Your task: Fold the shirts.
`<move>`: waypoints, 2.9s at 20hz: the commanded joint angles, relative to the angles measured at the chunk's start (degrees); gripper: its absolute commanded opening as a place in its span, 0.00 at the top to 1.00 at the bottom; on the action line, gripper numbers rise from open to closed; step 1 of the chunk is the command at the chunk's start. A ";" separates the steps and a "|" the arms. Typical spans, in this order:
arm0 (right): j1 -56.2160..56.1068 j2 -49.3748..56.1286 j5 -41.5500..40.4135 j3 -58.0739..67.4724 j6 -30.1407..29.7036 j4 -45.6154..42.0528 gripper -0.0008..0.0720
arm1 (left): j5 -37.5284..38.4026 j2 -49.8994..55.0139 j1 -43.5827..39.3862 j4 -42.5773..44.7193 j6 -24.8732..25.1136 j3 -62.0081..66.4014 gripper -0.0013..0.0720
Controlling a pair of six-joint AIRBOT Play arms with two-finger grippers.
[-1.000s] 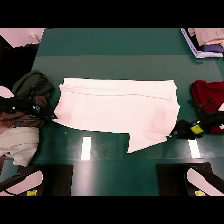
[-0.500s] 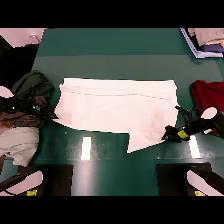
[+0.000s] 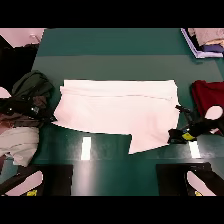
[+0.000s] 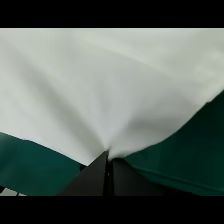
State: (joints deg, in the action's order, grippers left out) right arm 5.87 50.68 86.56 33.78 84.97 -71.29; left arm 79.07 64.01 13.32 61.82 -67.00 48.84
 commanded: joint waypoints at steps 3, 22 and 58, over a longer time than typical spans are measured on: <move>-0.11 -15.74 12.74 2.80 5.18 -5.86 0.97 | 11.28 -12.13 0.00 0.11 -7.15 -2.80 0.96; -0.15 15.15 -9.33 28.44 1.88 -4.76 0.97 | -21.18 1.60 0.00 -9.16 -9.14 0.48 0.95; 21.66 45.09 -6.67 31.58 -28.13 26.56 0.13 | -11.30 14.91 -9.05 -15.28 -7.15 15.30 0.95</move>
State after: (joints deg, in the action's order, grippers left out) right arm 29.30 93.43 79.61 65.41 60.10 -48.36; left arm 70.76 78.89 7.99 46.54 -74.17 64.10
